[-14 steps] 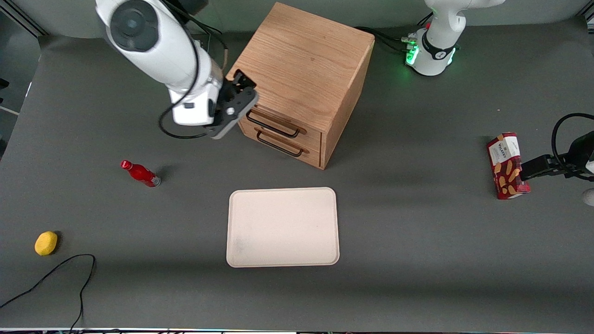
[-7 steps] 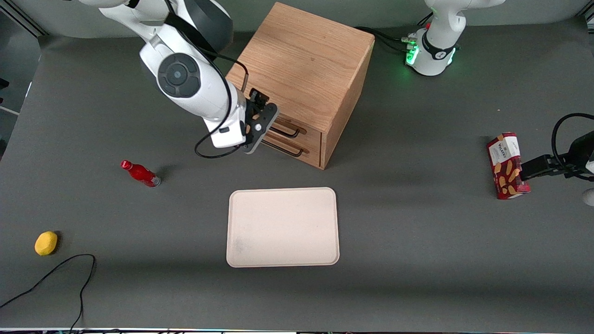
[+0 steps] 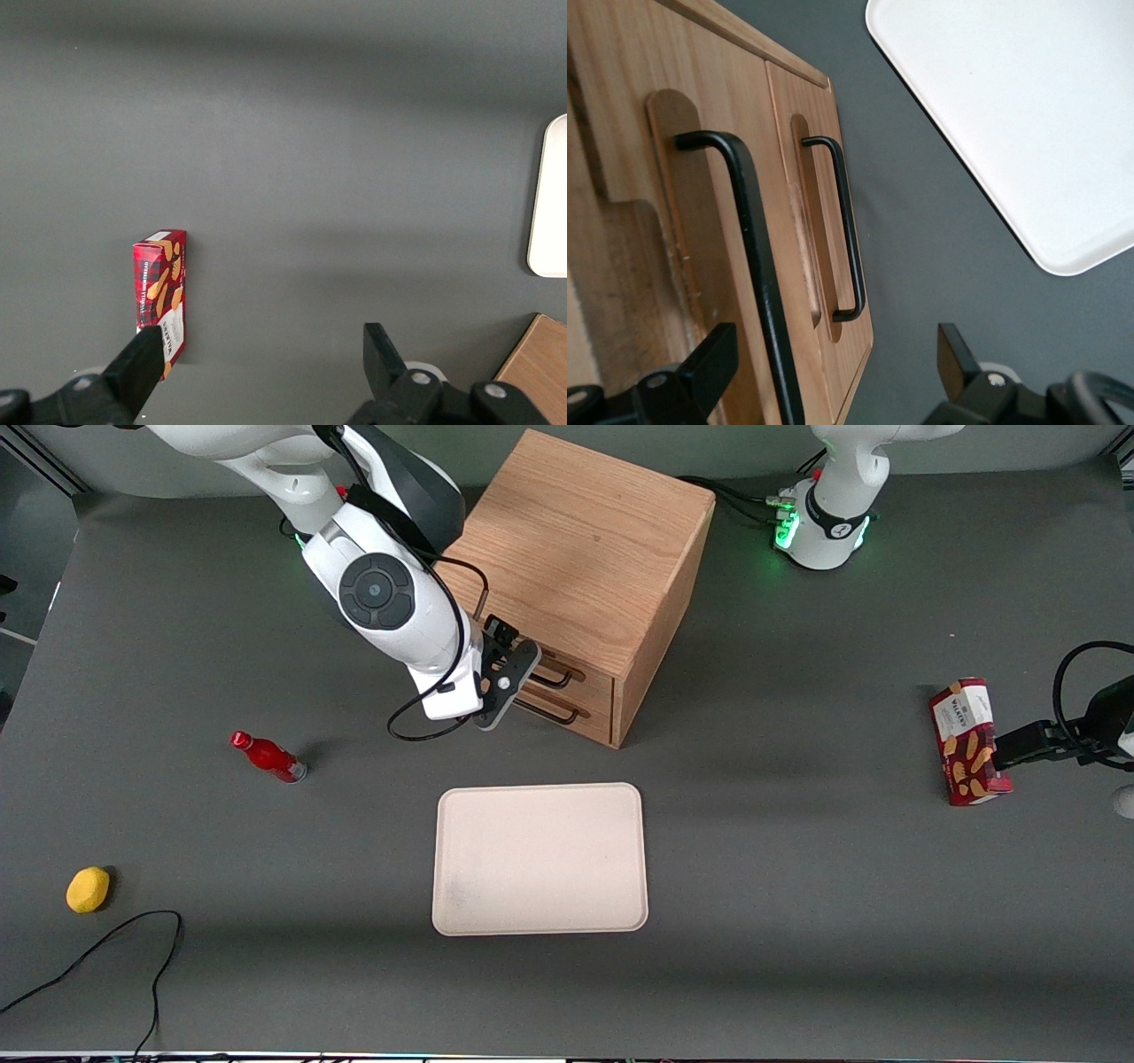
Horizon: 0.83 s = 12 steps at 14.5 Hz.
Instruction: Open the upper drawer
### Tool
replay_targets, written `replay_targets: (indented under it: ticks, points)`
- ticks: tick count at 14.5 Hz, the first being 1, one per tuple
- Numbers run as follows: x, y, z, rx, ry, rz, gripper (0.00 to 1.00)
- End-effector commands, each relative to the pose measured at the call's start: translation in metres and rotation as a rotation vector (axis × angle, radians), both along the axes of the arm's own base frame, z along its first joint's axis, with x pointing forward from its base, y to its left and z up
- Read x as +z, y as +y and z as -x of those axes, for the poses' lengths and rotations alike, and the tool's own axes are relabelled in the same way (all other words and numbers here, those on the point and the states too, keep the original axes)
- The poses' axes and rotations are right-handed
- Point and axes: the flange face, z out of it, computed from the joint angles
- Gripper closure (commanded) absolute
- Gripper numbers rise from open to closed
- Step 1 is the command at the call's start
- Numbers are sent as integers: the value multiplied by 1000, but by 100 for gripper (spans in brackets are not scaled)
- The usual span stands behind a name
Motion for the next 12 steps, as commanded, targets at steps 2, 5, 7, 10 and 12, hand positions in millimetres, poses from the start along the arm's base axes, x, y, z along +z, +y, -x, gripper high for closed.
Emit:
replay_targets:
  ticks: [2,5,7,10,12]
  points:
    - [-15,1,-1,44,-21,-19,0]
    - [-30,0,-8,29,-39,-47,0]
    - [-34,-5,-15,31,-51,-58,0]
    - [-28,-28,-41,26,-80,-68,0]
    - [-23,-44,-62,-12,-97,-77,0]
